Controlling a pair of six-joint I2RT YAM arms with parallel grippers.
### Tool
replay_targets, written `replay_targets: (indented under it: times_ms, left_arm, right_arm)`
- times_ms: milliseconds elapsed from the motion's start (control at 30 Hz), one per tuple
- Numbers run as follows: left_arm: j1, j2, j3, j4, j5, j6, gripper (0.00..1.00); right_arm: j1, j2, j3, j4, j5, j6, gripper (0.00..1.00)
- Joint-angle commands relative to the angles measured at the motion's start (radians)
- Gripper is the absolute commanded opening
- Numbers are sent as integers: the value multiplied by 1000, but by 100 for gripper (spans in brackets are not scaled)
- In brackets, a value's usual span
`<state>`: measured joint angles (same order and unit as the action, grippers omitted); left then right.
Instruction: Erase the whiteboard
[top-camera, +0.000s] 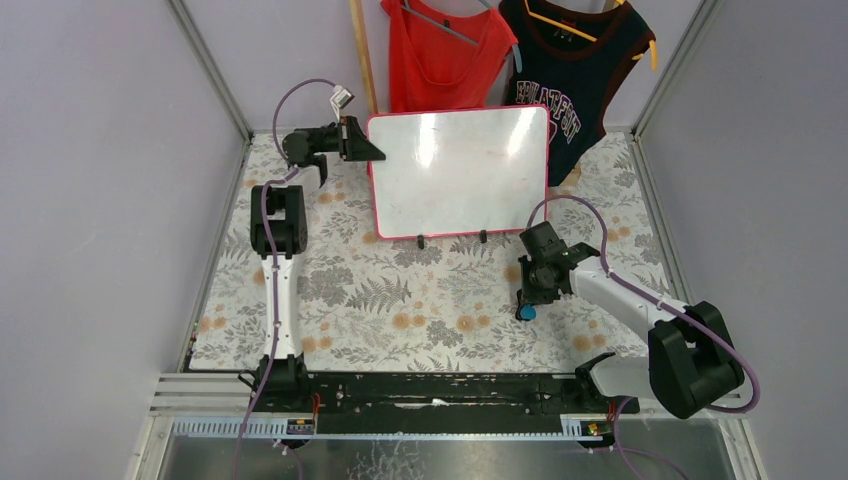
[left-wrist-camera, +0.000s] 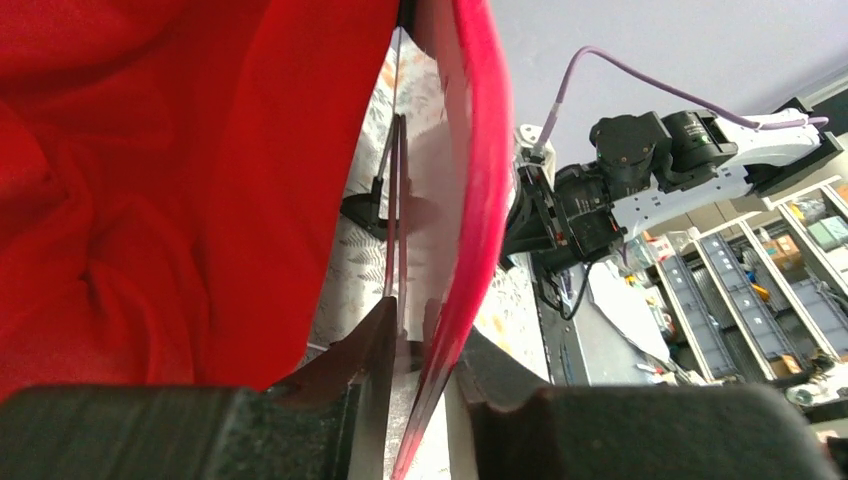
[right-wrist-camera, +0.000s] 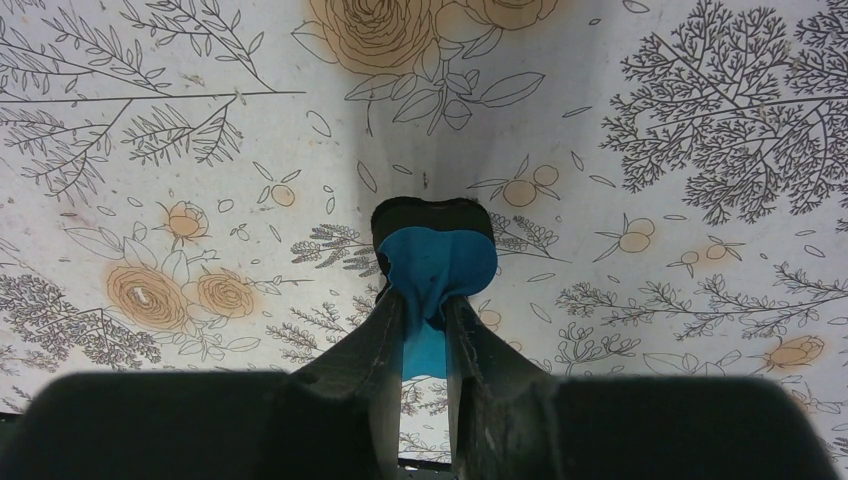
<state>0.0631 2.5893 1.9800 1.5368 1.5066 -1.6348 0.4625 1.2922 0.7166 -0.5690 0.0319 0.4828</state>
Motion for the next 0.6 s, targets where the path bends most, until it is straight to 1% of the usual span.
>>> replay_targets:
  times_ms: [0, 67, 100, 533, 567]
  left_arm:
    - [-16, 24, 2, 68, 156, -31, 25]
    - [-16, 20, 0, 68, 156, -29, 35]
    - [-16, 17, 0, 68, 157, -27, 37]
    - [-6, 5, 12, 69, 157, -26, 45]
    - [-4, 6, 15, 68, 158, -26, 48]
  right_arm:
    - [6, 1, 11, 11, -12, 2, 1]
    - [6, 0, 9, 12, -12, 0, 1]
    - [7, -1, 9, 13, -12, 1, 1]
    - [5, -8, 8, 13, -14, 0, 1]
    - [6, -9, 7, 14, -14, 0, 1]
